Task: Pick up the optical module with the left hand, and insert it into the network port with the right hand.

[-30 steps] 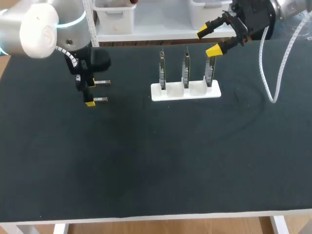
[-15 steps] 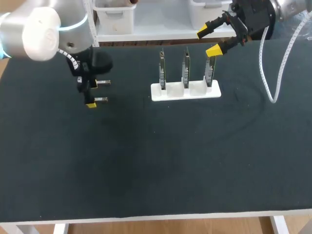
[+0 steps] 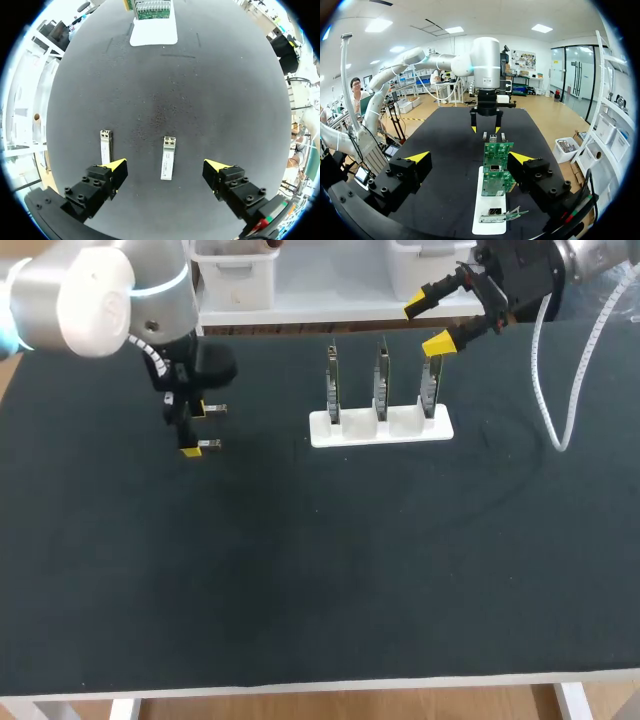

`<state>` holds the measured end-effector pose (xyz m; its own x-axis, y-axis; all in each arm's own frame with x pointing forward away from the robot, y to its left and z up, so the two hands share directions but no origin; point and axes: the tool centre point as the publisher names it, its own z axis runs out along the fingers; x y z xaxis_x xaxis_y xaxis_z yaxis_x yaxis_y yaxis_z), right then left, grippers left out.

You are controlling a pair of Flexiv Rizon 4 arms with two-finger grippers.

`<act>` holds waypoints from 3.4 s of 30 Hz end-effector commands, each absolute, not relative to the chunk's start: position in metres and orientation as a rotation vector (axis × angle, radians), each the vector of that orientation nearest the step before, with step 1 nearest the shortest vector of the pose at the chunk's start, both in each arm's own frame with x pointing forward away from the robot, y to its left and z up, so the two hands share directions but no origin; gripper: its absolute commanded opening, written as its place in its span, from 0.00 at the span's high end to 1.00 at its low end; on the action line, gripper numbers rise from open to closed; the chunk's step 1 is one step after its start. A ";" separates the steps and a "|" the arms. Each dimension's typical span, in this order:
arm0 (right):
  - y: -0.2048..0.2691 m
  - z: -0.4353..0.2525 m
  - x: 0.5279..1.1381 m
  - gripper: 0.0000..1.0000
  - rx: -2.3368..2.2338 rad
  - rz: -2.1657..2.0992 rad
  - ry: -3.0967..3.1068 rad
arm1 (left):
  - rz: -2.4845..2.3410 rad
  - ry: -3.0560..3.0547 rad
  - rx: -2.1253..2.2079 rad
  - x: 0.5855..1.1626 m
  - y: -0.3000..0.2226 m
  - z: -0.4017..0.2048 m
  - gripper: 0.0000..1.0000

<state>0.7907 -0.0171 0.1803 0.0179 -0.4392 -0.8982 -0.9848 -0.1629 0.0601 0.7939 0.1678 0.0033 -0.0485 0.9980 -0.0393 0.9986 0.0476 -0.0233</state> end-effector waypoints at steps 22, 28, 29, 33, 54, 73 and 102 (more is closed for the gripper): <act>-0.017 0.181 0.789 0.00 -1.667 1.102 1.471 | -0.020 2.313 2.171 0.795 0.171 0.000 0.00; -0.017 0.181 0.789 0.00 -1.667 1.102 1.471 | -0.031 2.324 2.167 0.792 0.175 -0.005 0.00; -0.017 0.181 0.789 0.00 -1.667 1.102 1.471 | -0.036 2.327 2.164 0.792 0.175 -0.006 0.00; -0.017 0.181 0.789 0.00 -1.667 1.102 1.471 | -0.045 2.333 2.158 0.790 0.176 -0.009 0.00; -0.017 0.181 0.789 0.00 -1.667 1.102 1.471 | -0.045 2.321 2.193 0.796 0.179 -0.010 0.00; -0.017 0.181 0.789 0.00 -1.667 1.102 1.471 | -0.029 2.323 2.198 0.798 0.180 -0.011 0.00; -0.017 0.181 0.789 0.00 -1.667 1.102 1.471 | -0.026 2.338 2.201 0.801 0.186 -0.019 0.00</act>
